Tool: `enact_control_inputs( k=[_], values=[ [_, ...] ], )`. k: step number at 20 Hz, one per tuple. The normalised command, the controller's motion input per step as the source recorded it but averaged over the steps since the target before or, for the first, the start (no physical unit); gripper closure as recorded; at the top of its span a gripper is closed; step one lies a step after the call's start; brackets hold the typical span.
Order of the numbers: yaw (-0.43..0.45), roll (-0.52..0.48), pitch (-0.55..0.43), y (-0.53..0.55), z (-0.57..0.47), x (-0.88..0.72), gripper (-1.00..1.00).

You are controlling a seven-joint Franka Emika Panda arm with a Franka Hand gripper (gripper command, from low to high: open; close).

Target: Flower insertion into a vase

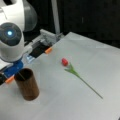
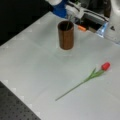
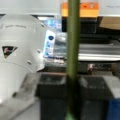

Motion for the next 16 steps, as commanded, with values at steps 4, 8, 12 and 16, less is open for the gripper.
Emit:
enact_control_inputs(
  k=[4,8,12,16],
  values=[
    [-0.056,0.051,0.128,0.07,-0.10,0.62,-1.00],
    [-0.072,0.052,0.160,0.09,-0.05,0.65,-1.00],
    [-0.100,0.053,0.205,0.14,0.03,0.65,-1.00],
    [-0.120,0.024,0.229,0.18,0.13,0.60,-1.00]
  ],
)
